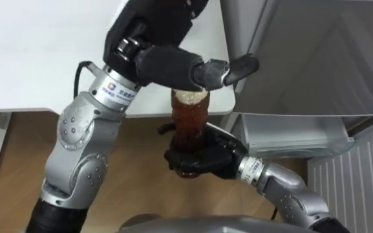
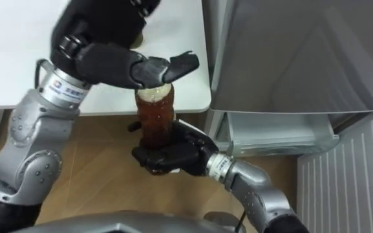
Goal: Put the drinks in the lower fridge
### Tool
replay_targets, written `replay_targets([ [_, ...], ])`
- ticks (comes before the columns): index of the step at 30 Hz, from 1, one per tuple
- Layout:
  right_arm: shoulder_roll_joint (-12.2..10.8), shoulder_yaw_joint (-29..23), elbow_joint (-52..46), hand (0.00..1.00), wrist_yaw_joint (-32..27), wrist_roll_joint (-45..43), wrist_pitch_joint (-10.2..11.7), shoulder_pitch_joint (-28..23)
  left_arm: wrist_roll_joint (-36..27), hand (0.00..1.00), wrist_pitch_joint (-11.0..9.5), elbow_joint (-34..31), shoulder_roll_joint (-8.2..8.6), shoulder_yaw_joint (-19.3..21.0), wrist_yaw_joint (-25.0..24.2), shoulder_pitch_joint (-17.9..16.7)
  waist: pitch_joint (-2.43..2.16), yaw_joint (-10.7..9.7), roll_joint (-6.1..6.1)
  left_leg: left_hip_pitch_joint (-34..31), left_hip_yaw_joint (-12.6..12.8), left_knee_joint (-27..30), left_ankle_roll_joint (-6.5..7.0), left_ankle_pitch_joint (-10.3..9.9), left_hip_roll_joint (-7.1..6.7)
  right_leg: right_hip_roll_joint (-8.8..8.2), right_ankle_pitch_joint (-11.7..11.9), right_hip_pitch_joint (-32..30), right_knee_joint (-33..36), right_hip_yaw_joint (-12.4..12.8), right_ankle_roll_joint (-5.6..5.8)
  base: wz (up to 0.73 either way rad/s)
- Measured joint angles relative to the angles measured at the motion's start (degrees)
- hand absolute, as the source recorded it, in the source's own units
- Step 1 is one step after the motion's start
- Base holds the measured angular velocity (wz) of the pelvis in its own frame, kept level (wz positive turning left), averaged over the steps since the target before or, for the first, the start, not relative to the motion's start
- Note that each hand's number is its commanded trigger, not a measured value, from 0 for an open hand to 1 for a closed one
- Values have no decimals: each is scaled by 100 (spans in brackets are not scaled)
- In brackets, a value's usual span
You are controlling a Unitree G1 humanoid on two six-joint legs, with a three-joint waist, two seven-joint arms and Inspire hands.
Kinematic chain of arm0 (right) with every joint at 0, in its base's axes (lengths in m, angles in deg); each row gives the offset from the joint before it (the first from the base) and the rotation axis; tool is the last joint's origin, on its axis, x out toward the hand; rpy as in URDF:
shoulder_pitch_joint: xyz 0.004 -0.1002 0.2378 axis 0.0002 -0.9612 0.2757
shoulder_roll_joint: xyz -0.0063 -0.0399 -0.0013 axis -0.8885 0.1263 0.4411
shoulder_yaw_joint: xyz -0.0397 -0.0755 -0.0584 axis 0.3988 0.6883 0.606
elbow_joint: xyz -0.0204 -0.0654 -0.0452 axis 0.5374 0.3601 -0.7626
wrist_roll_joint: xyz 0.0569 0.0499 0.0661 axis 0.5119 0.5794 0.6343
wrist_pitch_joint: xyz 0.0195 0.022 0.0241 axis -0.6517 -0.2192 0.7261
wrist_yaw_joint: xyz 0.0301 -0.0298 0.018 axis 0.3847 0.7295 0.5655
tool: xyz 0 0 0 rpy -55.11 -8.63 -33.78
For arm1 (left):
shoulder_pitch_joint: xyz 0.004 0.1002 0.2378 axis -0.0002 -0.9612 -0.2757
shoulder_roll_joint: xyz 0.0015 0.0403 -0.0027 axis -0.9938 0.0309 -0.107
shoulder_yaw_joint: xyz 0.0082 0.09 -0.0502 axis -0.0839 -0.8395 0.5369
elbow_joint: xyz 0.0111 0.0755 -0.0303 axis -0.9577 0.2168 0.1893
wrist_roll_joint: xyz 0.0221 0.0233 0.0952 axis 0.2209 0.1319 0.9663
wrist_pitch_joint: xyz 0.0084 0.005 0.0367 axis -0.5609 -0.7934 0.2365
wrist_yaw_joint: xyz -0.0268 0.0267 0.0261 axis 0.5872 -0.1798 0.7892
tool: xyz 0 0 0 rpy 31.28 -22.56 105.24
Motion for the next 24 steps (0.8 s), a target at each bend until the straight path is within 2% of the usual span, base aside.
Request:
replay_targets([
  [3,22,-119,-77,100,74,-76,2,-217,15,0,-12,-283,6,496,60,0,-4,66,19,33,0,-36,0,-1,-5,12,0,80,-63,-5,0,0],
  [6,4,-377,-86,100,212,-256,2,-343,15,0,-225,-657,34,1008,209,33,-10,173,46,32,-2,-49,0,-1,-8,6,0,84,-65,-44,0,0],
  [8,-8,-585,-87,100,273,-399,3,-433,18,0,-357,-892,38,1348,323,35,-10,316,72,30,-17,-51,0,-1,-8,13,0,86,-70,-61,0,4],
  [11,-17,-745,-87,100,299,-657,3,-500,25,0,-464,-992,42,1590,486,37,-11,393,117,66,-109,-50,0,-1,-23,2,0,164,-101,-139,0,14],
  [13,-55,-817,-87,100,299,-687,15,-634,39,0,-555,-1051,44,1810,757,37,-31,551,162,168,-142,-45,-1,-1,-24,-10,-1,282,-175,-149,1,10],
  [14,-78,-871,-87,100,299,-691,29,-689,77,0,-664,-1092,48,1917,932,36,-38,609,192,226,-169,-54,-2,0,-24,-10,-1,320,-172,-150,2,11],
  [15,-85,-897,-91,100,299,-697,37,-714,153,0,-722,-1093,51,2005,1013,35,-34,657,214,234,-173,-58,-2,0,-24,-5,-1,332,-173,-150,2,7],
  [17,-92,-1007,-115,100,305,-730,71,-768,497,0,-844,-1091,90,2419,1179,34,-49,733,254,246,-207,-101,-4,2,-38,5,-4,378,-197,-211,7,7],
  [19,-162,-1272,-207,100,316,-903,149,-937,805,0,-984,-1083,137,2926,1544,1,-54,855,263,340,-283,-156,-13,13,-66,-4,-7,500,-274,-290,11,12],
  [21,-162,-1350,-282,100,319,-909,151,-1063,884,0,-1022,-1076,137,3336,1820,-1,-51,1009,262,419,-283,-193,-17,14,-55,-19,-8,569,-276,-302,13,2],
  [22,-182,-1378,-287,100,324,-923,151,-1126,985,0,-1033,-1068,137,3615,2080,-3,-61,1099,253,442,-305,-195,-18,14,-54,-19,-10,589,-275,-314,16,9],
  [23,-183,-1380,-286,100,323,-937,151,-1143,1056,0,-1122,-1015,137,3837,2354,-25,-46,1155,272,431,-340,-188,-18,14,-58,-19,-10,580,-275,-358,17,13],
  [24,-182,-1379,-287,100,322,-938,150,-1148,1113,0,-1168,-958,137,3931,2504,-30,-51,1172,261,419,-360,-180,-18,14,-64,-16,-11,571,-273,-383,18,16],
])
